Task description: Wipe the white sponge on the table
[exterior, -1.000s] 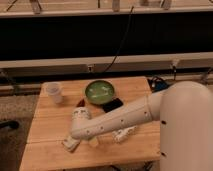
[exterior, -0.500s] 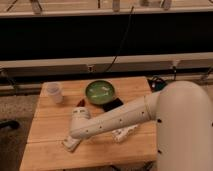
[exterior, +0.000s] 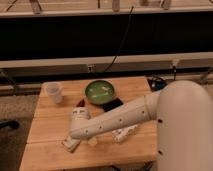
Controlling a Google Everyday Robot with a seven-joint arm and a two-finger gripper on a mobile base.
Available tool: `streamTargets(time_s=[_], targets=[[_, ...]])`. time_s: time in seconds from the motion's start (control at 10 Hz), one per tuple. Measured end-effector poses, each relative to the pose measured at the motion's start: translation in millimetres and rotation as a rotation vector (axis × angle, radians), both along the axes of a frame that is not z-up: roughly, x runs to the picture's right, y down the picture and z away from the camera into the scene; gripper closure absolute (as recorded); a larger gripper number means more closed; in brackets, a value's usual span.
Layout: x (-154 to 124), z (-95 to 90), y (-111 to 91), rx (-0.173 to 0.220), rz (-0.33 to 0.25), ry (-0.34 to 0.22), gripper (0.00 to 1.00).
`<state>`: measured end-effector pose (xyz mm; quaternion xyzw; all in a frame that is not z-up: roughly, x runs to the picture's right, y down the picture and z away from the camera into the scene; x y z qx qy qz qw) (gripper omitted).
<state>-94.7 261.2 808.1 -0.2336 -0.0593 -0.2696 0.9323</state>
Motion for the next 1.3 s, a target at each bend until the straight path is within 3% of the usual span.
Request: streamTargets(time_s=[0.4, 0.7, 1.1, 1.3], targets=[[-5, -5.0, -4, -0.020, -0.021, -0.013, 0.20], [-44, -21.1, -20, -0.090, -0.133, -0.073, 0.20], [-58, -25.0, -22, -0.164, -0.187, -0.122, 0.20], [-57, -17.9, -16, -0.202, -0.193, -0.141, 0.20]])
